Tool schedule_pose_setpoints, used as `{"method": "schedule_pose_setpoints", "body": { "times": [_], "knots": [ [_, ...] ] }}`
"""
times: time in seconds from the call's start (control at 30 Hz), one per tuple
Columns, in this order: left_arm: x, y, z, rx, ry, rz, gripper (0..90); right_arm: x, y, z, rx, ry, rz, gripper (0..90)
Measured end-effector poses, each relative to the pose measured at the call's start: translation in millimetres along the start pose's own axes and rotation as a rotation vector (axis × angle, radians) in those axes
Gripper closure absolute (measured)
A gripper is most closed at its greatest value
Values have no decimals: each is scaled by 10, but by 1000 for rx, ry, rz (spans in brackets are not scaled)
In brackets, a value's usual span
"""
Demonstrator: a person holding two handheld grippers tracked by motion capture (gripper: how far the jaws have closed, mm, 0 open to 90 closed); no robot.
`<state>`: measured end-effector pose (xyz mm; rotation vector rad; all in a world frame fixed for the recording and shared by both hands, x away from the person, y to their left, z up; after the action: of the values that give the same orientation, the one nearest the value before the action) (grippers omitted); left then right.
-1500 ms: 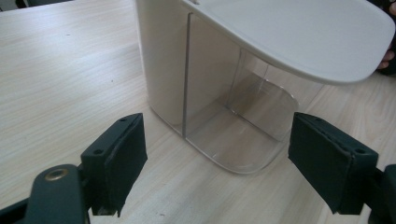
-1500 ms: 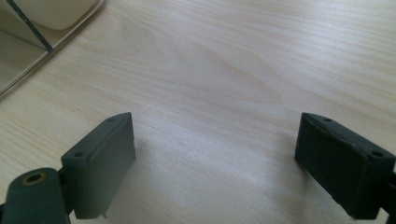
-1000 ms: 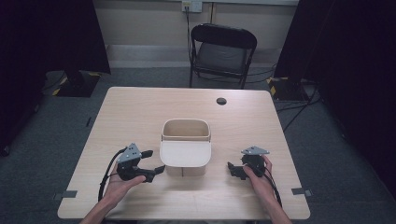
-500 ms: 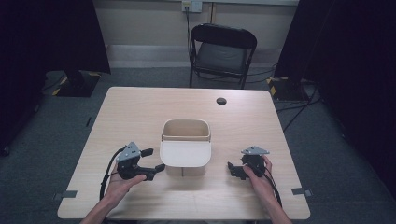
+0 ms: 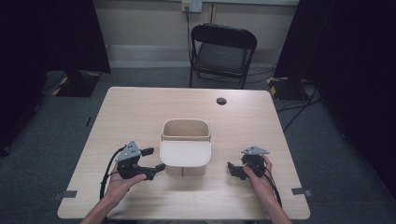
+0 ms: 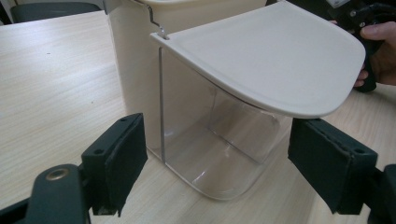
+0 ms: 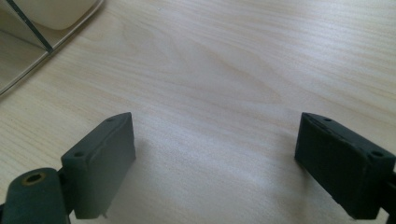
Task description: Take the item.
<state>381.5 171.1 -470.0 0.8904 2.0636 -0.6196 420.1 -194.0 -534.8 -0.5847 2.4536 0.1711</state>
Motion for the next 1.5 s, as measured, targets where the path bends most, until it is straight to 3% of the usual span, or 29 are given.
{"method": "schedule_pose_setpoints", "body": {
  "times": [0.53, 1.5],
  "knots": [
    [-53, -68, 14, 33, 0, 6, 209, 0, 0, 0, 0, 0, 0, 116],
    [-149, -122, -19, 20, -31, 31, 227, 0, 0, 0, 0, 0, 0, 116]
  ]
}}
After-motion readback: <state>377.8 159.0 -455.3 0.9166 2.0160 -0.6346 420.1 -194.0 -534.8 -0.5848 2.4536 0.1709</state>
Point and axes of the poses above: each handheld gripper's, and its own axes: z roughly forward along the jaws, x roughly out of its underside, y roughly to its left, the point moved 5 cm from there along z, roughly forward along the jaws, and after that the axes turned 11 degrees about y, right-handed, at the moved point
